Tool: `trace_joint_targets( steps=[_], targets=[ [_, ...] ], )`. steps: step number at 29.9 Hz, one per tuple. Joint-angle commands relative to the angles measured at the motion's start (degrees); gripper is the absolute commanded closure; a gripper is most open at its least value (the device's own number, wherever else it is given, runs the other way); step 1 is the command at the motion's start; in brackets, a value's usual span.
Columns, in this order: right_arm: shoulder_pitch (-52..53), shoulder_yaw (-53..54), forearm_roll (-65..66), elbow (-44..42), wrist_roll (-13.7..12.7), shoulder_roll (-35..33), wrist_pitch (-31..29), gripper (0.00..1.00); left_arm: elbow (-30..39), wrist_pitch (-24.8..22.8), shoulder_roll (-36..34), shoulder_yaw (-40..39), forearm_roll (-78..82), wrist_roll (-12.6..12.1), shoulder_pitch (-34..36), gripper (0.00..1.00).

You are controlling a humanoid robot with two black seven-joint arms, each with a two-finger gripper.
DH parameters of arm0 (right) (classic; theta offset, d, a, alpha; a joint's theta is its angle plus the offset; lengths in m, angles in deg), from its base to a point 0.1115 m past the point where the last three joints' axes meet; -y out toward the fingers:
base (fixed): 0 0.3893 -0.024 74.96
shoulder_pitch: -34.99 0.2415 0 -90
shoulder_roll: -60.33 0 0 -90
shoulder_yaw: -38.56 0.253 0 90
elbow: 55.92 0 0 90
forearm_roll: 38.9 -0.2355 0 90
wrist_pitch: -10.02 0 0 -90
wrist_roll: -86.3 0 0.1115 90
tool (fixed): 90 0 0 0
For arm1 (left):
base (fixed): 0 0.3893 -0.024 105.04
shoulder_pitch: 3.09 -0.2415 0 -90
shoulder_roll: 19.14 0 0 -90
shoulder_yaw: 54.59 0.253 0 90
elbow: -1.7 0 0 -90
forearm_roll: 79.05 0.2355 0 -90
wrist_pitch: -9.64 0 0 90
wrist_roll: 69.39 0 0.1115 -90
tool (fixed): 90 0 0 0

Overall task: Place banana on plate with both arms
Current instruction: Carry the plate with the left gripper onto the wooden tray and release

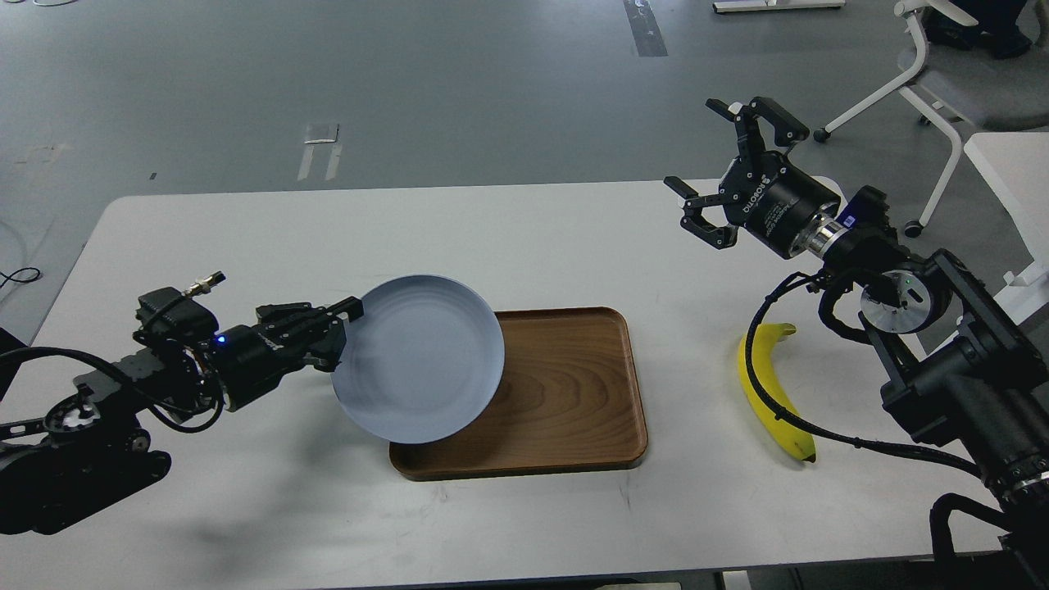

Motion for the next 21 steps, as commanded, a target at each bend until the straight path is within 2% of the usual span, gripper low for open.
trace_joint_targets(
  steps=[1,4,9,12,21],
  targets=[
    [-0.14,0.05,0.01,0.10,0.00,-0.02,0.00,0.00,-4.61,-1.96,6.27,3.86,0.24,-1.15,3.69,1.00],
    [-0.40,0.14,0.01,0.19,0.00,-0.11,0.00,0.00,-6.90,-3.27,10.50,5.45,0.15,-1.24,7.29,1.00],
    [-1.19,0.31,0.01,0.45,0.00,-0.11,0.00,0.00,-7.60,-6.79,14.10,5.45,0.06,-1.51,8.44,1.00],
    [-1.54,0.49,0.01,0.45,0.00,-0.19,0.00,0.00,-10.59,-6.97,17.52,5.71,0.15,-1.51,8.18,1.00],
    [-1.54,0.49,0.01,0.45,0.00,-0.46,0.00,0.00,-15.78,-6.79,20.08,6.77,-0.47,-1.59,7.74,1.00]
  ],
)
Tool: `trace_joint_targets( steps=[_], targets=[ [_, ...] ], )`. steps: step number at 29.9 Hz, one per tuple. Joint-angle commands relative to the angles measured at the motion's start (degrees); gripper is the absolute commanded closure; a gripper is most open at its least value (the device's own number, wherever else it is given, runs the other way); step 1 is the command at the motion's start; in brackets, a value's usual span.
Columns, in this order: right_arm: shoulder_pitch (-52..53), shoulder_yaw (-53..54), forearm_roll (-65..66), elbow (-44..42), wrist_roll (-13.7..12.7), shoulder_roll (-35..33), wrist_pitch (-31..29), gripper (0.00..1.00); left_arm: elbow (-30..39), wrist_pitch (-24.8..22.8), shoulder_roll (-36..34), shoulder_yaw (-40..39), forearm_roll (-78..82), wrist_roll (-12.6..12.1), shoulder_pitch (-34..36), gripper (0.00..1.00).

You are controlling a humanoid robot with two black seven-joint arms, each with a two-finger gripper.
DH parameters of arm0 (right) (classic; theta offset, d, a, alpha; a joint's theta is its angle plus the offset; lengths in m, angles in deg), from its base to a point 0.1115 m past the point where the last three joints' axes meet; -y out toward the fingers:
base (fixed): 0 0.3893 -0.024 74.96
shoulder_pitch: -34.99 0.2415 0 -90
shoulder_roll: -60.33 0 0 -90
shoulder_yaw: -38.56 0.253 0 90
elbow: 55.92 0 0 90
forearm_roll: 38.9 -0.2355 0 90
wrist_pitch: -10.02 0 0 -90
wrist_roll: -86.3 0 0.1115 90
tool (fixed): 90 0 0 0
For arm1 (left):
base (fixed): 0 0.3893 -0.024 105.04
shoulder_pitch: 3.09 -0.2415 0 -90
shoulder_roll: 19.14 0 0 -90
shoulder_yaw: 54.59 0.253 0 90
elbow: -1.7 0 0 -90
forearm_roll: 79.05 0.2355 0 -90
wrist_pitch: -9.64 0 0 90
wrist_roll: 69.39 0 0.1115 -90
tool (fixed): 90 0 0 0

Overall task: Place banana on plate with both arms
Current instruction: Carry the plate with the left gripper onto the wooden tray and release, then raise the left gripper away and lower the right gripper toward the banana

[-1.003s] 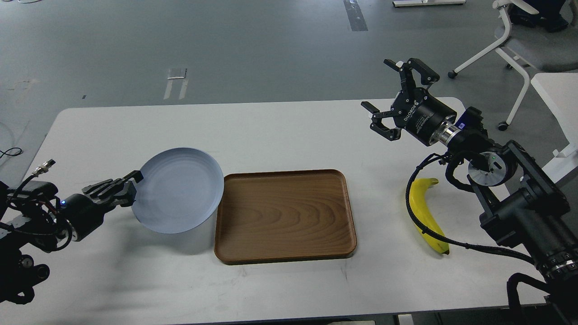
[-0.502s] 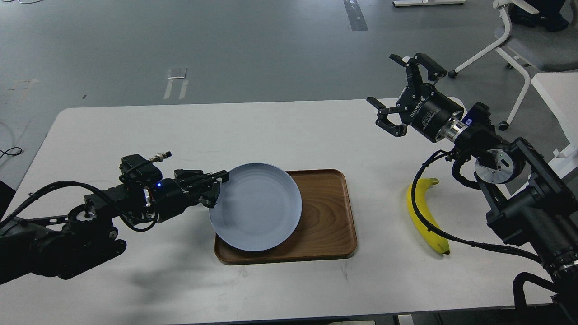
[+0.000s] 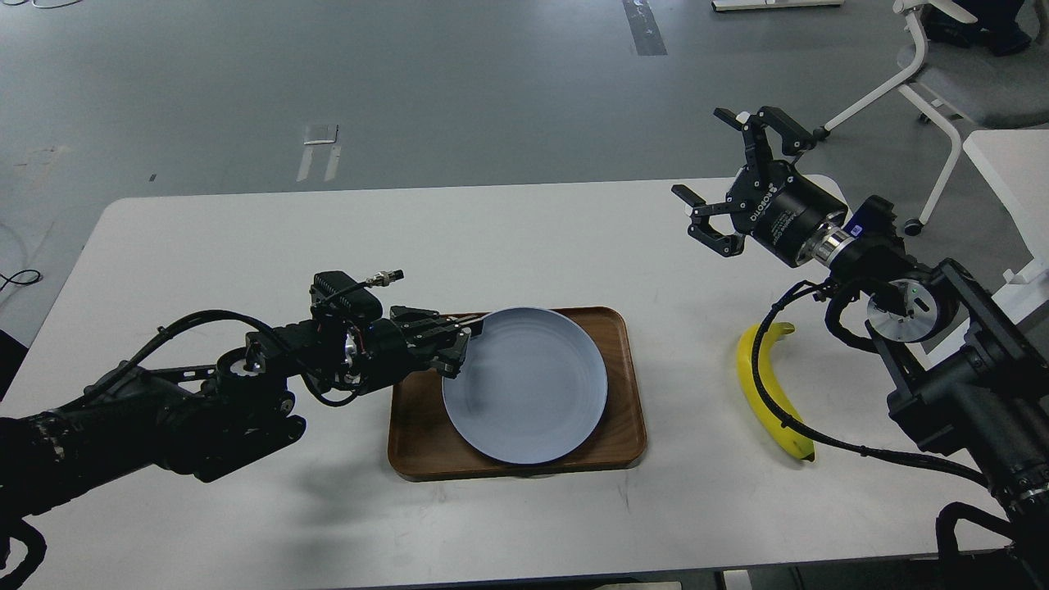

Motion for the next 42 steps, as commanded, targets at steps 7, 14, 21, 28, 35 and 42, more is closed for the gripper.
trace_joint_targets(
  steps=[7,14,21,28,35,42],
  targets=[
    [0.00,-0.02,0.01,-0.11,0.00,0.07,0.00,0.00,-4.45,0.34,4.45,0.04,-0.80,0.19,-0.05,1.00],
    [0.00,0.07,0.01,-0.11,0.00,-0.02,0.00,0.00,-4.28,0.34,4.63,-0.05,-0.88,0.19,-0.14,0.57],
    [-0.18,0.16,0.01,-0.11,0.00,-0.11,0.00,0.00,-4.10,0.52,4.28,-0.93,-7.55,0.72,-0.05,0.02],
    [-0.18,-1.33,3.59,3.22,0.00,-4.92,0.00,0.00,-2.52,0.78,3.84,-4.25,-33.34,1.25,6.43,0.02],
    [-0.26,-13.20,40.23,17.19,3.34,-21.45,0.00,0.01,-2.43,-4.92,3.40,-13.14,-67.22,-2.52,11.81,0.02],
    [-0.44,-23.99,69.68,32.05,6.42,-34.99,3.83,0.01,-2.52,-14.05,-0.47,-22.44,-78.49,-13.43,11.38,0.02]
  ],
)
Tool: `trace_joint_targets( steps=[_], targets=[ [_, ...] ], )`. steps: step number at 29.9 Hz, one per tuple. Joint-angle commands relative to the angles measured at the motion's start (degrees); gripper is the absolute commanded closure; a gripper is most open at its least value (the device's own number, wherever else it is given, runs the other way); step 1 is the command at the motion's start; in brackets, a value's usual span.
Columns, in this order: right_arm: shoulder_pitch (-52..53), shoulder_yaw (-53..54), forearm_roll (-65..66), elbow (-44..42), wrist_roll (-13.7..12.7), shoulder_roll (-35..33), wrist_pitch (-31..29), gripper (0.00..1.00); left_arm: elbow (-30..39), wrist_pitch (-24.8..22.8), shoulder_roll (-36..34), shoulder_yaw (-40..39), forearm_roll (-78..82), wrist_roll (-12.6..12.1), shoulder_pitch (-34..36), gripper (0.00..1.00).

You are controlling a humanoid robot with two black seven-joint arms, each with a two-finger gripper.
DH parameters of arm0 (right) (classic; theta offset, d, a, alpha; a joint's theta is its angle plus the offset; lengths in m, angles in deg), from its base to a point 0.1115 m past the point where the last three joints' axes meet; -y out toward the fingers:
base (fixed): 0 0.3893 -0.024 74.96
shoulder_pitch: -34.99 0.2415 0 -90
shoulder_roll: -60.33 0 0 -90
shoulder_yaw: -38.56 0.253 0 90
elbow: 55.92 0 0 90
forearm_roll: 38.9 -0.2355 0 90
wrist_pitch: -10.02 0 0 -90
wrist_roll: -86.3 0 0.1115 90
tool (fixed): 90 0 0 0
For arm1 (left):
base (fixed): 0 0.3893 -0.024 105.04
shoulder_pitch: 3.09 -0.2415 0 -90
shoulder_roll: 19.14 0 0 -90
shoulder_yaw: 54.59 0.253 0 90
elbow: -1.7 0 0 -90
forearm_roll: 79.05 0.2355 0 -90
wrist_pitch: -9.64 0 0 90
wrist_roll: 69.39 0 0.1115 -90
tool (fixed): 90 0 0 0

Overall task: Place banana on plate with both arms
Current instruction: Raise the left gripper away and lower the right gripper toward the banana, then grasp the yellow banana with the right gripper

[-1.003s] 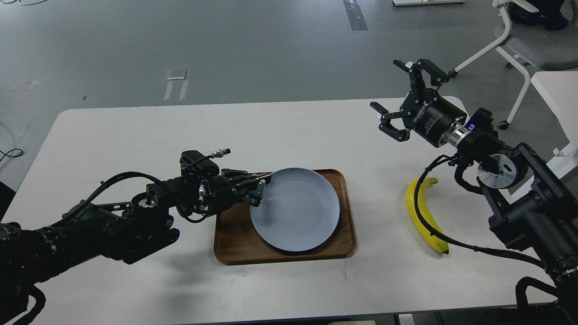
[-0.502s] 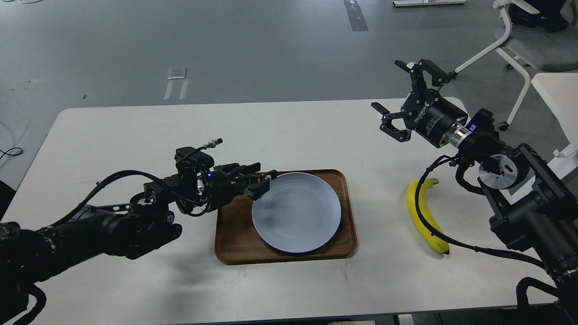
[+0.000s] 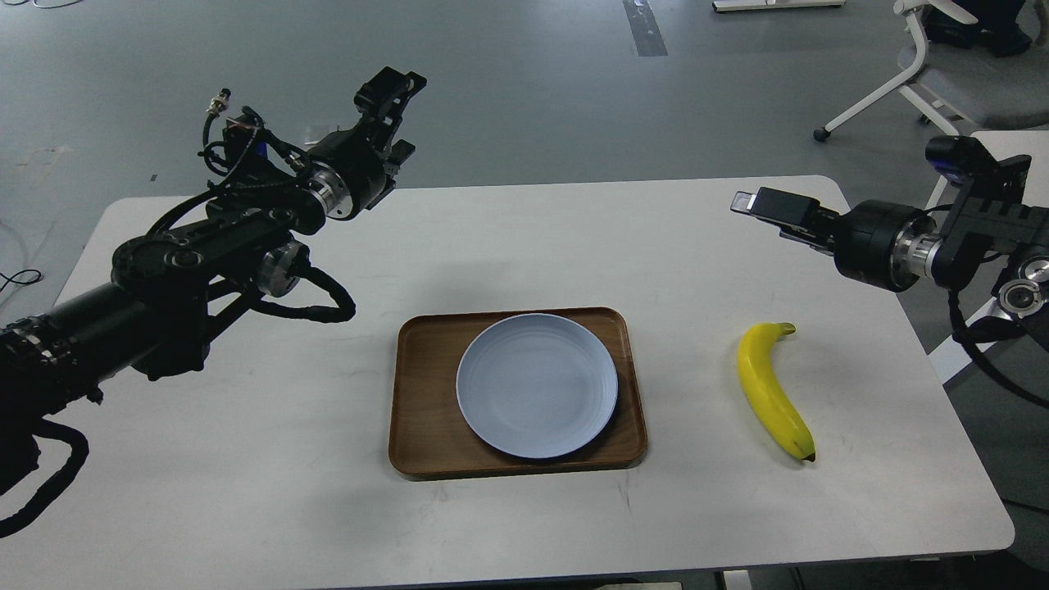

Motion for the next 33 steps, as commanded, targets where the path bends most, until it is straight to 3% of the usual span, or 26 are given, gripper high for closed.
trace_joint_targets(
  steps=[1,5,11,19,21,24,26,27,28,29,33],
  targets=[
    [-0.21,-6.52,10.27,4.12,0.77,-3.79,1.82,0.01,0.01,-5.36,-0.70,-5.67,-1.98,-2.41,-1.69,0.02],
    [-2.39,-9.87,10.63,3.59,0.24,-3.45,3.39,0.01,0.18,-5.63,-0.79,-6.04,-1.55,-2.15,-3.02,0.02],
    [-9.51,-10.23,11.34,2.10,-3.89,1.38,7.97,0.02,0.36,-5.63,-2.28,-5.95,-1.19,-1.80,-4.33,0.02],
    [-13.30,-10.14,15.29,1.92,-4.33,3.06,8.06,0.06,1.76,-5.63,-3.95,-5.42,-1.10,-1.71,-4.78,0.02],
    [-13.48,-10.23,16.17,1.66,-4.33,3.06,8.06,0.14,2.12,-5.55,-4.13,-5.42,-1.10,-1.71,-5.04,0.02],
    [-13.48,-10.32,16.96,1.66,-4.33,3.15,8.06,0.36,2.29,-5.55,-4.22,-5.42,-1.10,-1.71,-5.13,0.02],
    [-13.48,-10.75,18.80,1.66,-4.33,3.23,8.06,0.60,2.29,-5.46,-4.22,-5.33,-1.10,-1.80,-5.22,0.02],
    [-13.48,-10.93,19.24,1.66,-4.33,3.32,8.06,0.66,2.29,-5.37,-4.22,-5.25,-1.02,-1.80,-5.22,0.02],
    [-13.48,-11.19,20.12,1.66,-4.16,3.32,7.97,0.84,2.29,-5.28,-4.22,-5.24,-1.02,-1.80,-5.22,0.02],
    [-13.48,-11.11,20.30,1.66,-3.98,3.41,7.97,0.94,2.29,-5.28,-4.22,-5.16,-0.67,-1.80,-5.39,0.02],
    [-13.48,-10.85,20.30,1.57,-3.98,4.64,8.06,0.98,2.29,-5.28,-4.39,-5.16,1.08,-1.80,-6.53,0.02]
  ],
)
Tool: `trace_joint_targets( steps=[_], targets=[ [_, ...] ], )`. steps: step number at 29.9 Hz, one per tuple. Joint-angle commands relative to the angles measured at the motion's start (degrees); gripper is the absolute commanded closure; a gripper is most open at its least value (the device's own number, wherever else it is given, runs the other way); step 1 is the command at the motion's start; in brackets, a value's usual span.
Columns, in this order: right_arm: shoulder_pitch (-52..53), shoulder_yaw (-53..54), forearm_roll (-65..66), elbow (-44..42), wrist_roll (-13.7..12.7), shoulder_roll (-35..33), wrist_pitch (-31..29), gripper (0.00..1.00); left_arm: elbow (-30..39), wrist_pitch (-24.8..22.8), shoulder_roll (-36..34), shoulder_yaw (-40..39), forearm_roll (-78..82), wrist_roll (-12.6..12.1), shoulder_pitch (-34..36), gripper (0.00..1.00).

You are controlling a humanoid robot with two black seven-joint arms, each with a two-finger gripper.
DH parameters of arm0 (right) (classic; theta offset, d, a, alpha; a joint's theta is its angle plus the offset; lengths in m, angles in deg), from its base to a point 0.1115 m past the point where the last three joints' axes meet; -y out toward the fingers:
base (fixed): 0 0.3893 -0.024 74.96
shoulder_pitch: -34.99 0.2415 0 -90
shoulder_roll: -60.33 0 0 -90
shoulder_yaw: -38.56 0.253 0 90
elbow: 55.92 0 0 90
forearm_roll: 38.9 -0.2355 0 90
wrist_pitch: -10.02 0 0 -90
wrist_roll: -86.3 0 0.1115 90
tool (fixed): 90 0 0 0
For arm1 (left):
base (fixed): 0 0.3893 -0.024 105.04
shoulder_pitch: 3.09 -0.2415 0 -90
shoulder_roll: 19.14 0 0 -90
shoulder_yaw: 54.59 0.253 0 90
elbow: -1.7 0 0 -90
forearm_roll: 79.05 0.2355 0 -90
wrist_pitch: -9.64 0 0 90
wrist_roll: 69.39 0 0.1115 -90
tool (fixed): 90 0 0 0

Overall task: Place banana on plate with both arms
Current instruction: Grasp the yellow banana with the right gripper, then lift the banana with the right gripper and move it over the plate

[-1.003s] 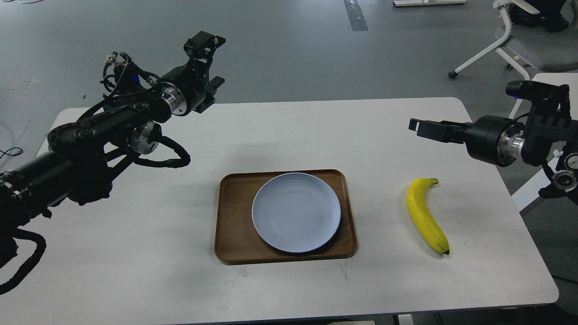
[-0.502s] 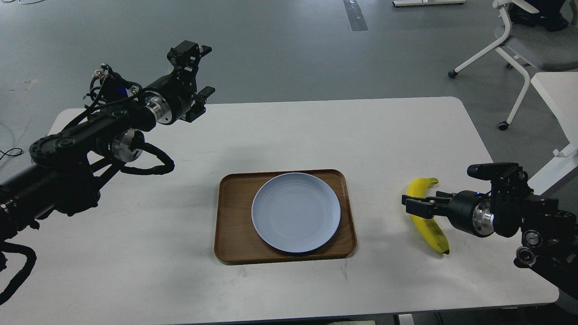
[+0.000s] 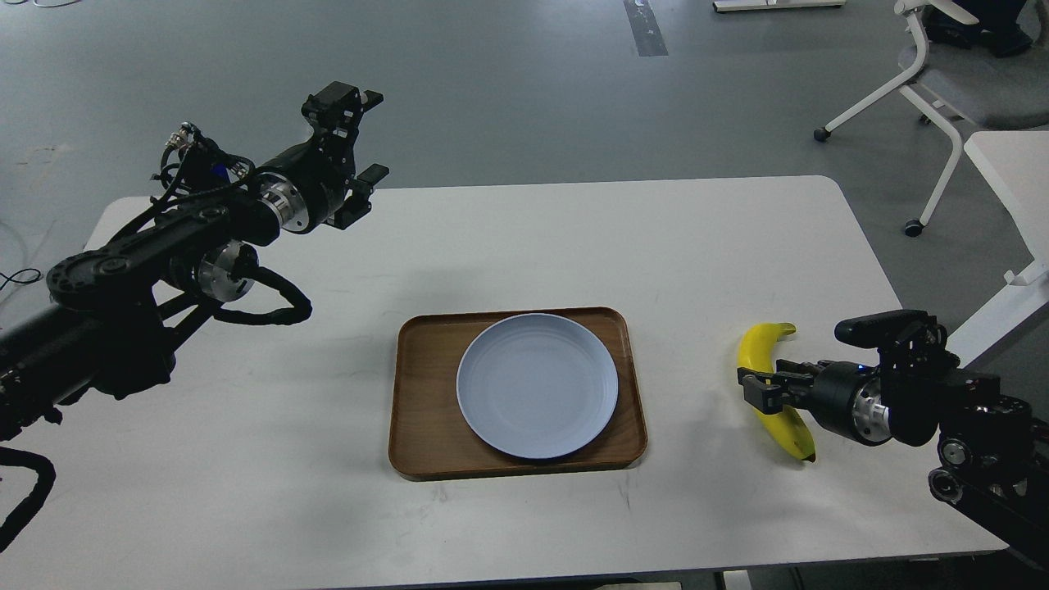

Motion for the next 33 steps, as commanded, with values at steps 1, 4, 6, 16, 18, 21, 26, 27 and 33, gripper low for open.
trace_joint_targets(
  steps=[1,4,6,16,18,21,26,27,33],
  targets=[
    [0.00,0.20,0.13,-0.08,-0.07,1.21,-0.04,0.98,-0.01,0.01,-0.14,0.02,2.12,-0.01,-1.08,0.02],
    [0.09,0.12,0.13,-0.08,-0.24,1.21,-0.13,1.00,-0.01,0.63,-0.14,0.02,2.65,-0.01,-1.52,0.02],
    [0.09,0.12,0.04,-0.34,-1.38,1.21,-0.13,1.00,-0.01,0.98,-0.14,0.02,2.65,-0.01,-1.52,0.02],
    [7.81,0.47,-3.38,2.38,-2.88,5.77,6.11,1.00,0.08,1.07,-0.32,0.02,3.00,-0.10,-1.52,0.02],
    [10.18,0.38,-5.83,3.25,-2.88,8.83,5.94,1.00,0.08,1.07,-0.23,0.02,3.00,-0.10,-1.52,0.02],
    [15.54,-2.33,-9.27,3.26,-2.88,12.88,5.06,1.00,0.08,1.07,-0.32,0.11,3.00,-0.10,-1.52,0.02],
    [21.87,-13.21,-9.63,3.35,-2.27,16.67,3.04,1.00,0.08,1.33,-1.10,0.20,3.00,-0.10,-1.52,0.02],
    [22.50,-15.68,-9.37,3.43,-2.01,17.03,2.69,1.00,0.08,1.25,-1.28,0.20,3.00,-0.10,-1.52,0.02],
    [22.41,-18.86,-8.93,2.82,-1.91,18.87,0.75,1.00,0.08,1.33,-1.81,0.20,3.00,-0.10,-1.61,0.02]
  ],
)
